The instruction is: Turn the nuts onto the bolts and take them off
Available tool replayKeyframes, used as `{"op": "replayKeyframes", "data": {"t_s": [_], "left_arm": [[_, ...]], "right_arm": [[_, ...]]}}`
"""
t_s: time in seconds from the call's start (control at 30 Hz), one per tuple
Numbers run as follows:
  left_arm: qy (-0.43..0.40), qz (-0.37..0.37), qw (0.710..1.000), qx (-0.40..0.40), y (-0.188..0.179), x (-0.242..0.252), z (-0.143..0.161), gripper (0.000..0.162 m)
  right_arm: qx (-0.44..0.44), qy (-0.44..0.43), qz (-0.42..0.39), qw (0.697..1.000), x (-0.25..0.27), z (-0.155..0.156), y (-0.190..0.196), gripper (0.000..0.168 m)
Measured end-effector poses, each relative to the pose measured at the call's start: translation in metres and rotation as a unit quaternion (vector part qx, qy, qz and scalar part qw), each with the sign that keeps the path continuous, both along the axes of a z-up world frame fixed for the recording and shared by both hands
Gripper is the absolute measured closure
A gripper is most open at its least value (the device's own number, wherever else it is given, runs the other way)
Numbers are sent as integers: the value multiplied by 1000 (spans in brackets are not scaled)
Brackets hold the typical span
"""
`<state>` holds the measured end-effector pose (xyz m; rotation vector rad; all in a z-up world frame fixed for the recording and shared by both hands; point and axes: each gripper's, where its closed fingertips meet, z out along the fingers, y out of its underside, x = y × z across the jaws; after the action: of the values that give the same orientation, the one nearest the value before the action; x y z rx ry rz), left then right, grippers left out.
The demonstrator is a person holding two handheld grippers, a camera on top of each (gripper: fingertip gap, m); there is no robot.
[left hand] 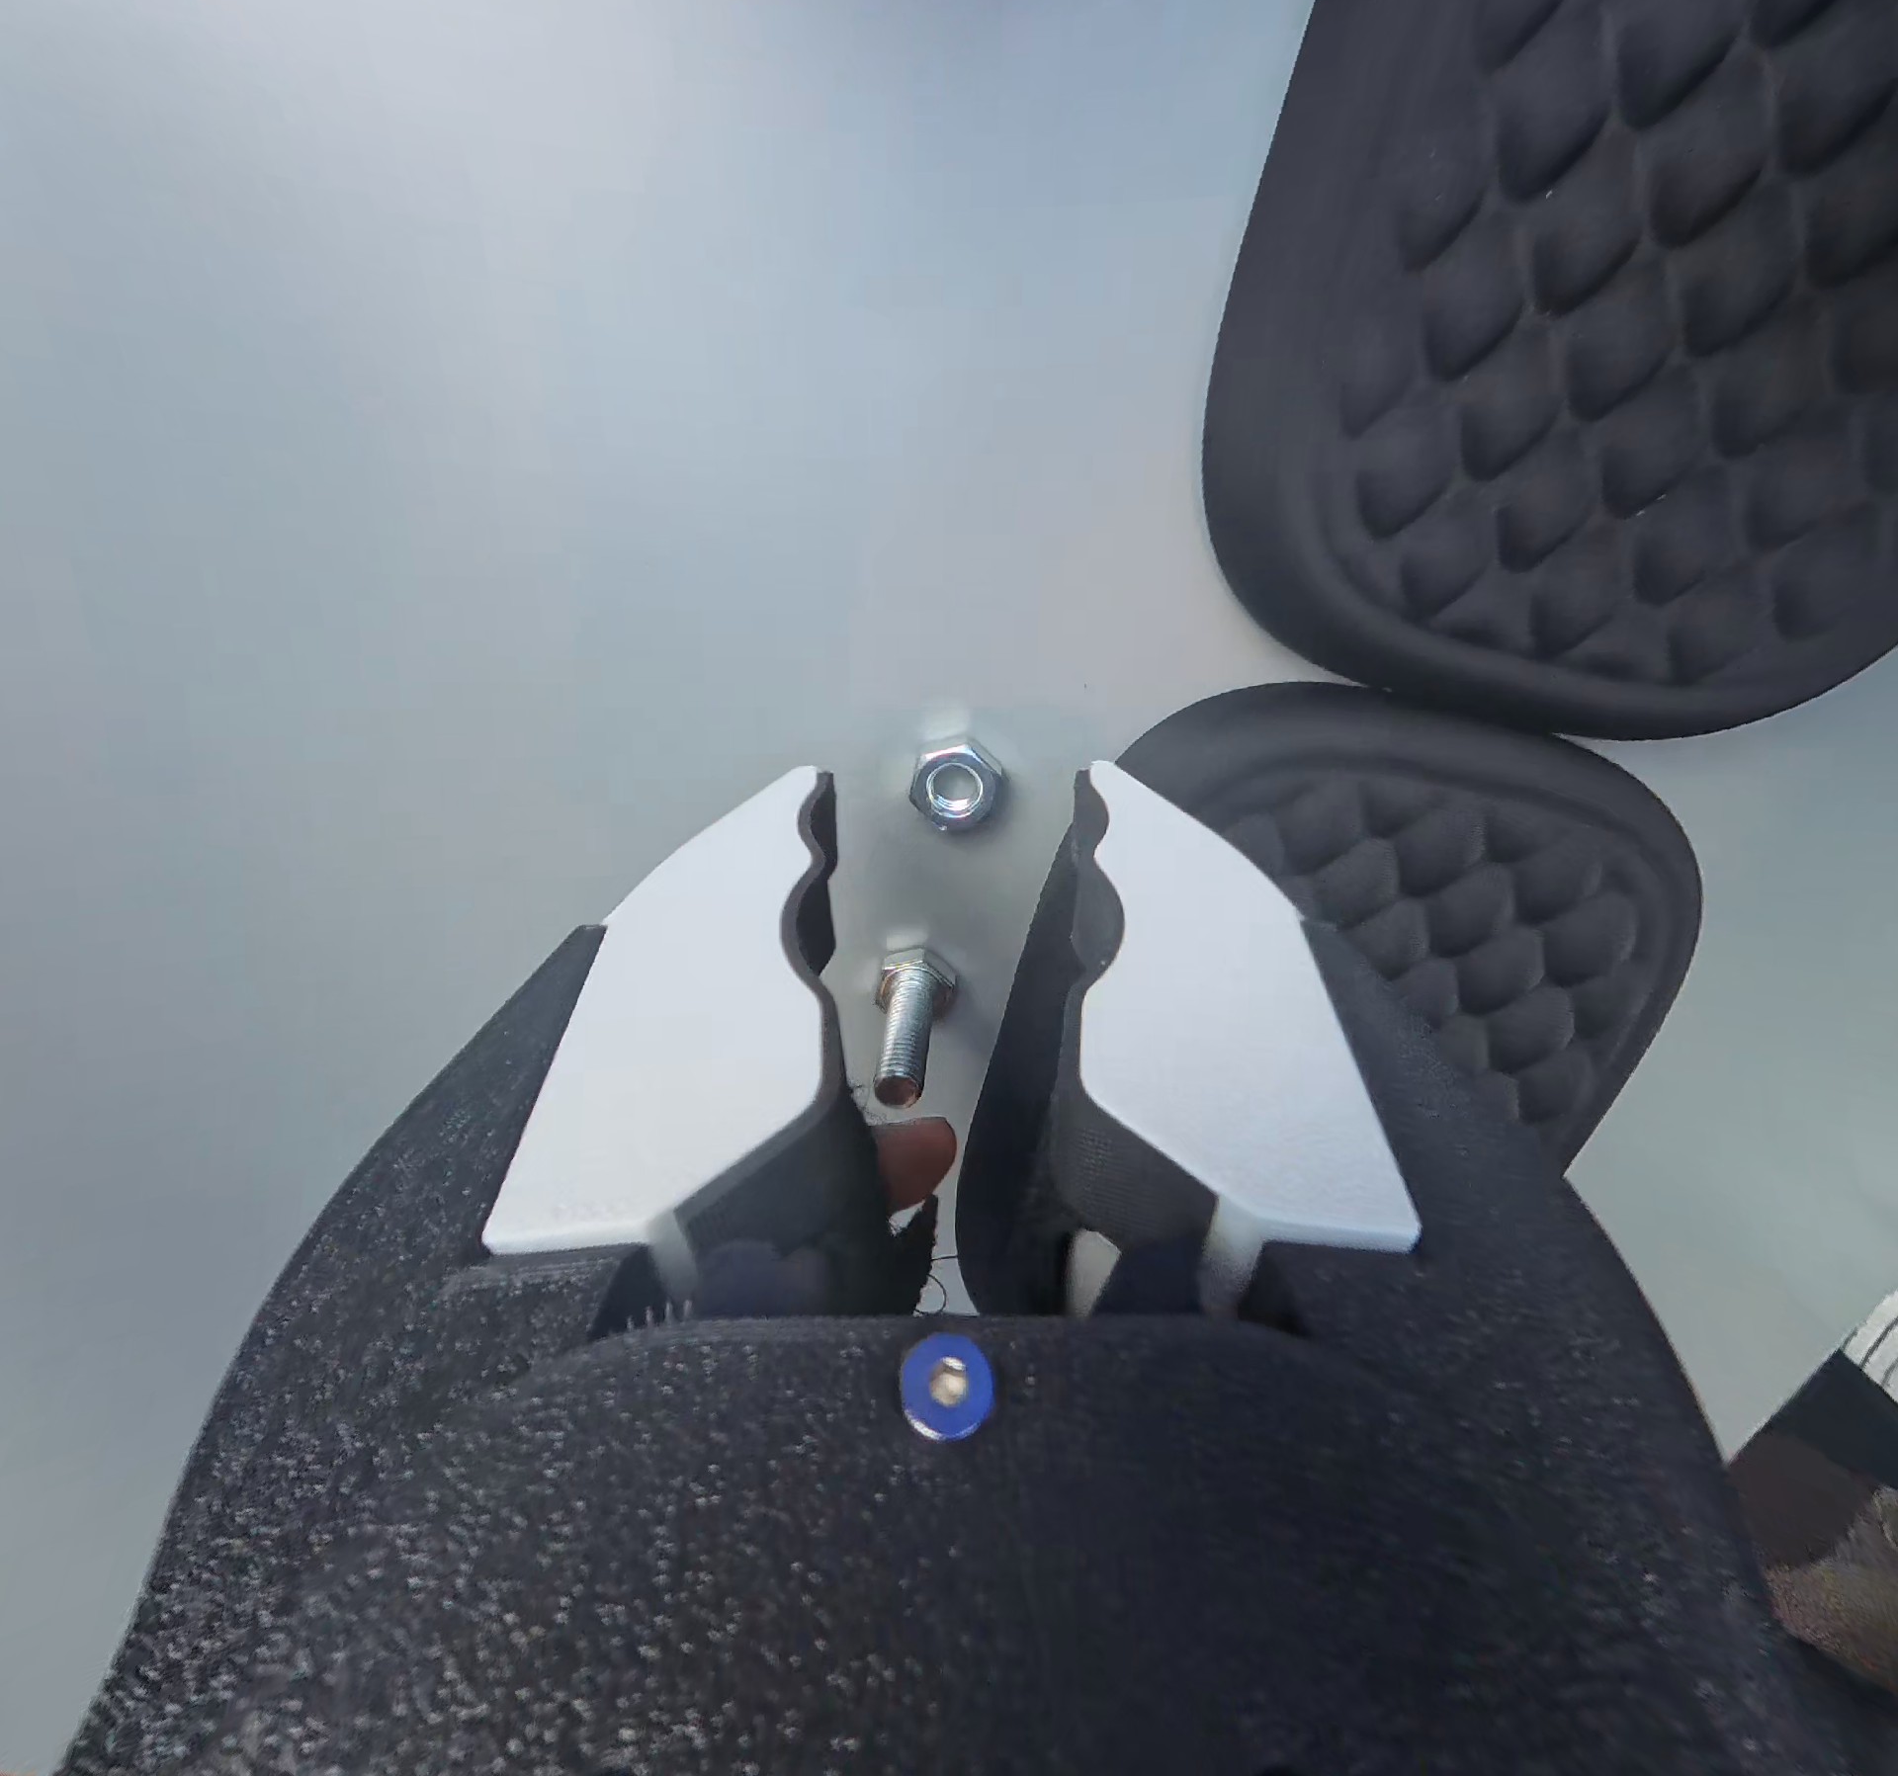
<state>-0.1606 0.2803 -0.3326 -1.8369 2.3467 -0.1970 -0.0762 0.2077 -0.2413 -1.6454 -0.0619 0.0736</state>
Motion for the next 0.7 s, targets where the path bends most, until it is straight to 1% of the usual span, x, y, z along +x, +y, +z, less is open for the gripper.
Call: {"op": "replayKeyframes", "data": {"t_s": [0.1,0.17,0.2,0.23,0.3,0.37,0.47,0.57,0.7], "left_arm": [[-79,9,997,-10,-2,5,19,111],[-160,17,987,-19,-2,10,40,110],[-208,19,977,-31,-3,12,52,111],[-262,24,964,-46,-5,14,66,113],[-364,30,927,-84,-8,14,93,114],[-440,38,890,-113,-7,7,110,115],[-495,39,857,-138,-7,-9,114,115],[-530,28,834,-150,-7,-25,111,114],[-564,17,812,-148,-1,-42,108,106]], "right_arm": [[-1,-7,-1,1000,-1,0,0,134],[1,-10,-2,1000,-1,0,0,134],[1,-9,-3,1000,-1,0,0,134],[1,-7,-2,1000,-1,0,0,134],[-1,-3,-1,1000,0,0,0,134],[-6,1,1,1000,-1,-2,1,134],[-11,0,2,1000,-1,-3,2,134],[-13,-5,4,1000,-2,-3,3,133],[-28,-19,17,999,-7,-4,6,130]]}}
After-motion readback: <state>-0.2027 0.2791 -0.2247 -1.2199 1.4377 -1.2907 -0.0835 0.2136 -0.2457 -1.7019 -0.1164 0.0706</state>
